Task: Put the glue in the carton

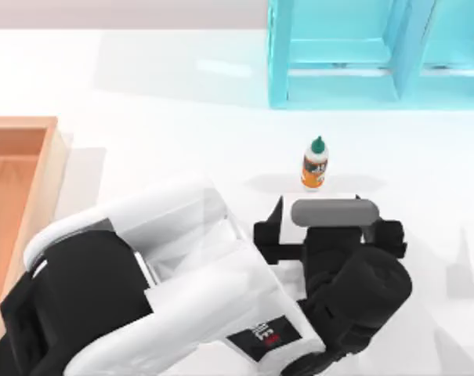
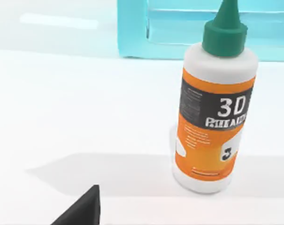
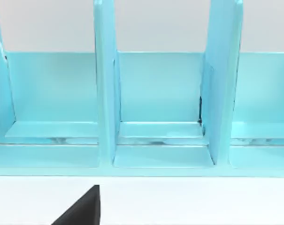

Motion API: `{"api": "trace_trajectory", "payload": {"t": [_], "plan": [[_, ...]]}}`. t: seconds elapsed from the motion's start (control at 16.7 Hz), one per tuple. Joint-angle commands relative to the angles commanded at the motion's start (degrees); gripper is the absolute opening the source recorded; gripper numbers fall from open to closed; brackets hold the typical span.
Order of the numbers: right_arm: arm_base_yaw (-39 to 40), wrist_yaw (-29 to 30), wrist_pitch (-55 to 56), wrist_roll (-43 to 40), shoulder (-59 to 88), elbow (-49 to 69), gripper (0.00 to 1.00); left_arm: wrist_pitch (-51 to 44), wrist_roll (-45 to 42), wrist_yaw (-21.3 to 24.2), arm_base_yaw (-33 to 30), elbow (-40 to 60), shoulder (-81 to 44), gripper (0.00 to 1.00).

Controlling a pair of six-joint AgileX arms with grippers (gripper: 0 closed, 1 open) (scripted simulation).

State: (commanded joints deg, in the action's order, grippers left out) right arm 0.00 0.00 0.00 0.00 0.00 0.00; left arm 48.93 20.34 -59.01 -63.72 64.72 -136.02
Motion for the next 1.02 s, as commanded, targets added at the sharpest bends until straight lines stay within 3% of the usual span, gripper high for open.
{"api": "trace_trajectory", "payload": {"t": [0.54,0.84,1.02], "plan": [[0.0,0.0,0.0,0.0,0.0,0.0,1.0,-0.23,-5.63,9.07,9.43,14.94,-10.01,1.0],[0.0,0.0,0.0,0.0,0.0,0.0,1.0,-0.28,-5.89,9.58,9.96,15.72,-10.54,1.0],[0.0,0.0,0.0,0.0,0.0,0.0,1.0,-0.28,-5.89,9.58,9.96,15.72,-10.54,0.77]]}}
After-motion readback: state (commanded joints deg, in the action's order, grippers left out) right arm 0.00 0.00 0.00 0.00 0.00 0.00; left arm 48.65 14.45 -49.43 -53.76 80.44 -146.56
